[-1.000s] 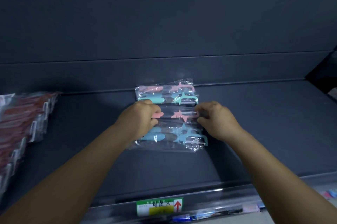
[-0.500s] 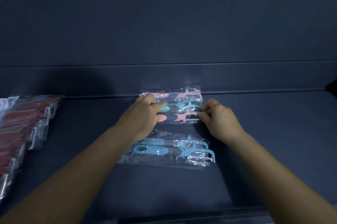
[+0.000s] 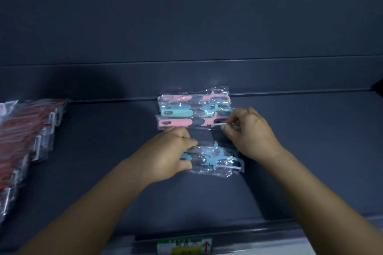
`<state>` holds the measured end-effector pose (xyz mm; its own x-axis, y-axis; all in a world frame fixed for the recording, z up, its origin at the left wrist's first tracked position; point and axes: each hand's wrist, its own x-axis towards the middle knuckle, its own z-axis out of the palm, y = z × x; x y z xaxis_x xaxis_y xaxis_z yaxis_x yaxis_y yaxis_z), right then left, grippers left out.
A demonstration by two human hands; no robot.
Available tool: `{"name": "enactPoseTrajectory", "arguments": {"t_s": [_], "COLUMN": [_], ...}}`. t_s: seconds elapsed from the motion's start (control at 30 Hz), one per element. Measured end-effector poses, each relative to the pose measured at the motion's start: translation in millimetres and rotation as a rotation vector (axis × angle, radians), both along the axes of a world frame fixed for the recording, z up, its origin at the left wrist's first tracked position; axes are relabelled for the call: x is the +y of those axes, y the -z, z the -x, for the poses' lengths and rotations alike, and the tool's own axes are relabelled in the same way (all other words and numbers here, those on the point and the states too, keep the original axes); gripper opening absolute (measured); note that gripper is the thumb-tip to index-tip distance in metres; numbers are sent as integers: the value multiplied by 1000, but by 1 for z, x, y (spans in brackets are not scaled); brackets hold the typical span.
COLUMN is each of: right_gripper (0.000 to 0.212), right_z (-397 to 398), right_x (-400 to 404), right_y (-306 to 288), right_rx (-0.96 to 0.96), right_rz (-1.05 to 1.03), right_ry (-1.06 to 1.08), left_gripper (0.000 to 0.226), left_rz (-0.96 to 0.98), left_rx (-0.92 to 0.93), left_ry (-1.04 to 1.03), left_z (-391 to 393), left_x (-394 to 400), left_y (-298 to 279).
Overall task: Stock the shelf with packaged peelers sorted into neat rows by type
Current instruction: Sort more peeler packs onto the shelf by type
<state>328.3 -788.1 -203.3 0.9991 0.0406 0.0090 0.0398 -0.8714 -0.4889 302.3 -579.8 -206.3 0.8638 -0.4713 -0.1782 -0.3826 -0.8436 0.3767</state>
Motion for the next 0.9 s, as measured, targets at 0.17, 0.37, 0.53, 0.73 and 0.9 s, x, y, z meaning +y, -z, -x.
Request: {"name": "enactPoseTrajectory", "arguments": {"t_s": [0.17,0.37,0.53,0.73,0.9], "right_gripper": [25,17,17,34,36], "right_z": [24,32,19,-2,-2], "right_x": [-1,-11,-11,-9,-11], "right_y": [-7,-4,2,10,16], "right_rx": [300,275,130,39,17], "right_rz": [-12,14,-96,-115,-164], "right_ry": [-153,-106,-10,68,162], "left_gripper": [43,32,34,52,40], "left_rz": [15,17,-55,-38,-17], "left_rx": [2,-27,-231,-350,-457], "left_ry": [-63,-122,-170,-203,-171], "left_z": [2,9,3,-13,-10], "left_x": [-4,-11,-27,-29,-15], "left_y": [0,2,-4,4,16]}}
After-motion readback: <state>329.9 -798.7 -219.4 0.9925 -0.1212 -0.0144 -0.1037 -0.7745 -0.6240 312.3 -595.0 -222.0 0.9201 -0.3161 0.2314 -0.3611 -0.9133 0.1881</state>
